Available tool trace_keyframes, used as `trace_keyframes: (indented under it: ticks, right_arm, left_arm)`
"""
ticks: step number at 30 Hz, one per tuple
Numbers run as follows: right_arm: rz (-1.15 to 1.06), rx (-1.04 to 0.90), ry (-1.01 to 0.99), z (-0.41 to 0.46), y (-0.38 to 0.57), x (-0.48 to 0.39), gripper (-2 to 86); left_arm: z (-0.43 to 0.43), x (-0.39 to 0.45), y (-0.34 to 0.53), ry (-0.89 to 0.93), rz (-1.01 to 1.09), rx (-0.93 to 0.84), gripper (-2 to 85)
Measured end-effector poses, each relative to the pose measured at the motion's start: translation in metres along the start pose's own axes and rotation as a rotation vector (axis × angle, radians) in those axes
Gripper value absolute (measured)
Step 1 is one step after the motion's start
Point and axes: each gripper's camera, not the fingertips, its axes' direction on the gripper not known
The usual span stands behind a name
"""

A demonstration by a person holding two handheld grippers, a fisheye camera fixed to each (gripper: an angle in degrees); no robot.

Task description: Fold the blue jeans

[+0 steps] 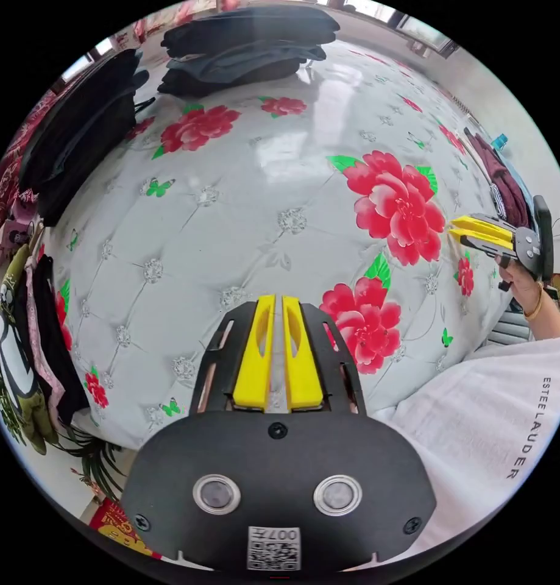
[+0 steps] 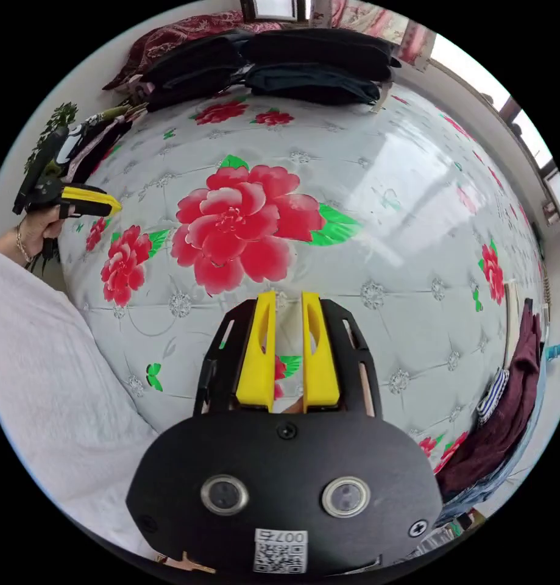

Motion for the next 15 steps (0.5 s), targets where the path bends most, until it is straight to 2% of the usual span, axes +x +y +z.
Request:
trace_keyframes:
  ticks: [3,6,10,13,15]
  right_arm:
    - [0.265,0.061,-0.038,-0.014,0.032,0.051,6.0]
    - [0.557,0.131,0.039,-0.032,0.09,0.107,6.6]
    - [0.905,0.15,0.313,-0.062,0.188,0.177,6.9]
    - [1.115,0.133,0.528,-0.087,0.253,0.217,7.1]
    - [1.258,0.139,0.598,-0.1,0.291,0.239,7.3]
  left_arm:
    - [0.011,0.032,-0.017,-0.036,0.066,-0.091,-0.7]
    - [0.01,0.059,-0.027,-0.149,0.152,-0.118,-0.9]
    - [0.012,0.087,-0.032,-0.262,0.222,-0.122,-0.9]
    - [0.014,0.098,-0.033,-0.303,0.201,-0.106,-1.0]
    - [0.013,0.099,-0.032,-0.3,0.173,-0.088,-1.0]
